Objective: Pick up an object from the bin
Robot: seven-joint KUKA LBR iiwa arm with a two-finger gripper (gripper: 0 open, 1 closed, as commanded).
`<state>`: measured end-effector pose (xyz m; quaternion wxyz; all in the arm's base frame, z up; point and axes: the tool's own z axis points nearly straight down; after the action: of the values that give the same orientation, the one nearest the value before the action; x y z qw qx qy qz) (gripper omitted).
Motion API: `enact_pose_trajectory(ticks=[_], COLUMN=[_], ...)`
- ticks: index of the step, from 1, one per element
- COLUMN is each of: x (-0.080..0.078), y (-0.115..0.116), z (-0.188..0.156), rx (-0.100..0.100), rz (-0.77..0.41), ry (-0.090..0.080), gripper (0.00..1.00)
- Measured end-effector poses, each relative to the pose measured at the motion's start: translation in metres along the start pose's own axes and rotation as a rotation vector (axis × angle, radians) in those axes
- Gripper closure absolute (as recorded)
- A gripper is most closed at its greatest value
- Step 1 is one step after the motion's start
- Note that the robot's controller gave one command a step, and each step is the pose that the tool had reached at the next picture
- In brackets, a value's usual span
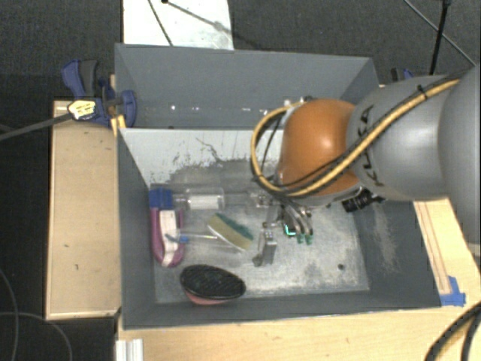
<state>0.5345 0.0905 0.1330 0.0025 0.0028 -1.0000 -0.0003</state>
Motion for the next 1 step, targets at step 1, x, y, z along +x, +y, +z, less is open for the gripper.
enact_pose_trajectory(ticks=[1], x=[-0.0021], y=[0.0490], z=[0.0640], rx=[-0.001], rz=[0.479], ry=[-0.004], gripper=[0.00])
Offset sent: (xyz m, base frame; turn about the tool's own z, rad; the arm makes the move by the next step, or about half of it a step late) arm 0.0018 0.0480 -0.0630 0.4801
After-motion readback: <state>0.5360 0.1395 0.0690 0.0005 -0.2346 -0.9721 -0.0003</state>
